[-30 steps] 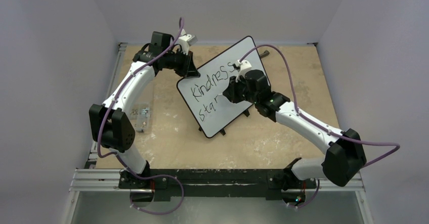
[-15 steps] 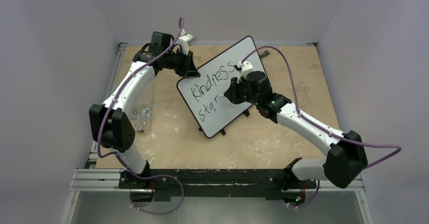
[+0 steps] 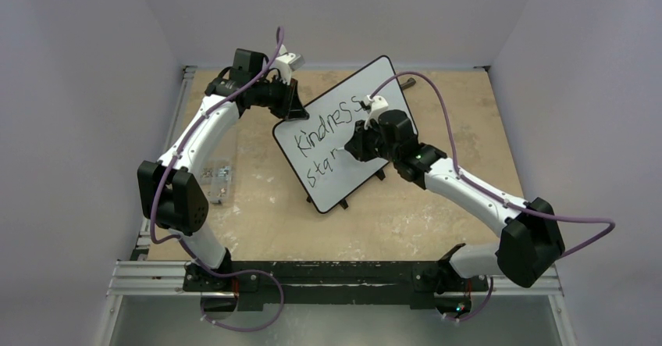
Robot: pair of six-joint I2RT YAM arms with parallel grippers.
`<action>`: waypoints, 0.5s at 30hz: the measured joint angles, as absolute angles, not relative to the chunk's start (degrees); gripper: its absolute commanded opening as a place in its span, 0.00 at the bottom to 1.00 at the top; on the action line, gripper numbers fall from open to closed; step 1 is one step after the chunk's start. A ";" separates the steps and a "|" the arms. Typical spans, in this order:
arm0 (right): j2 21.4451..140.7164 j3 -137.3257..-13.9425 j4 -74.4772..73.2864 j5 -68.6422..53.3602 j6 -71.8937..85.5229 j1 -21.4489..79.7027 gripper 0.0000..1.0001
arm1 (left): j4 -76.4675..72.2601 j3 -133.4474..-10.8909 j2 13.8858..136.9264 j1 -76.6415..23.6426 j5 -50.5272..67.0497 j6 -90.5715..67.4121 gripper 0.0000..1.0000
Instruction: Write a sentence on the whiteboard
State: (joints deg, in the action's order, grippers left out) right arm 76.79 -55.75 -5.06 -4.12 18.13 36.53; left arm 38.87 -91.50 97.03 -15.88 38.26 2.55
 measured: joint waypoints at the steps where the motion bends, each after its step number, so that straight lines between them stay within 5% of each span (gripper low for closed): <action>1: 76.79 -55.75 -5.02 -4.14 18.13 36.45 0.00 | 38.89 -91.50 97.03 -15.88 38.26 2.55 0.00; 15: 76.73 -54.85 -4.71 -4.69 18.44 33.76 0.00 | 38.89 -91.50 97.03 -15.88 38.15 2.57 0.00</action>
